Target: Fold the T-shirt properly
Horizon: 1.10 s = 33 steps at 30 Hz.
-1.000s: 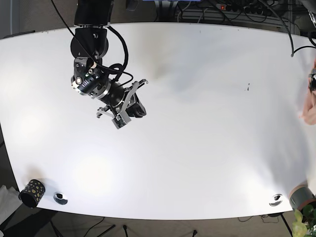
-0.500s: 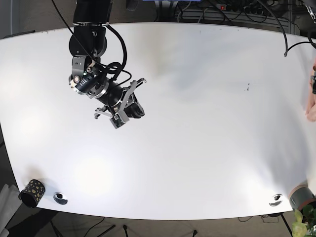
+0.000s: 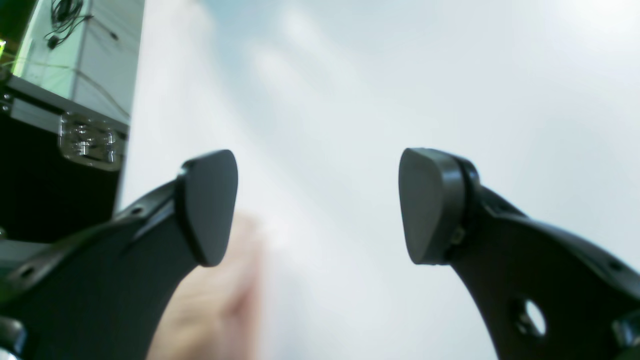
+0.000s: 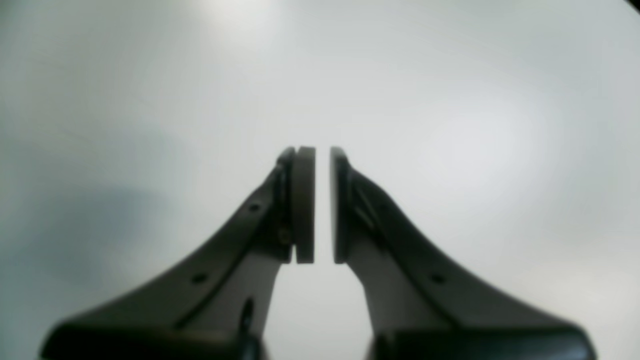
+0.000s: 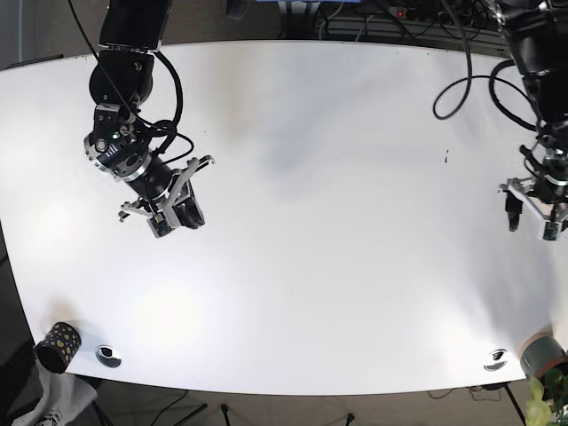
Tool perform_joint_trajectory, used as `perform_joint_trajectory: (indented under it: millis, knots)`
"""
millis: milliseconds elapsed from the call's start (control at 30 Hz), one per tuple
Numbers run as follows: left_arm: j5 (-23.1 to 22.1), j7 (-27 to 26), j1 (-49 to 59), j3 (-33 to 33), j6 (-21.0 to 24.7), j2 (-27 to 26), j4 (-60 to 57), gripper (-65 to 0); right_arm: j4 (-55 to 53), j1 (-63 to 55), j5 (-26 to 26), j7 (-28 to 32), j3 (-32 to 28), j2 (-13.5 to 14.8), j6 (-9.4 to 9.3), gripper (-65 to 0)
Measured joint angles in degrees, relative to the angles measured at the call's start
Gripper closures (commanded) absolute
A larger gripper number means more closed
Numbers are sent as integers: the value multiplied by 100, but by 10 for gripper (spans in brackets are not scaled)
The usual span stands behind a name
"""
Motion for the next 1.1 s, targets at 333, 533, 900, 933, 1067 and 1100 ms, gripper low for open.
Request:
perform_joint_trajectory:
  millis: [333,533,900,933,1067,1100]
  knots:
    - [227,-81,704,861,1014,1628,1742,-464,-999,-155,-1128,2107,103,76,55,-48]
    - [968,-13,1373,1338,1067,2396,2009,-438,-1180,-494,-1110,2455,352,109,-186,-48]
    - [1115,-11,2527,1316,1115,3071,2328,-410,-1152,-1585,-1075,3163,348,76,-542,-44]
    - [1110,-15,2616,1316,1093,3106,2400,-410,-1099,-1700,-966,3154,354,79,-542,-44]
    - [1102,-92,2911,1327,1091,3126,2592,-408,-870,-2166,-232,3195,350,162,-562,-46]
    - [1104,-212,3014,1318,1097,3145,2594,-408,-791,-2310,-107,3189,348,221,-566,-46]
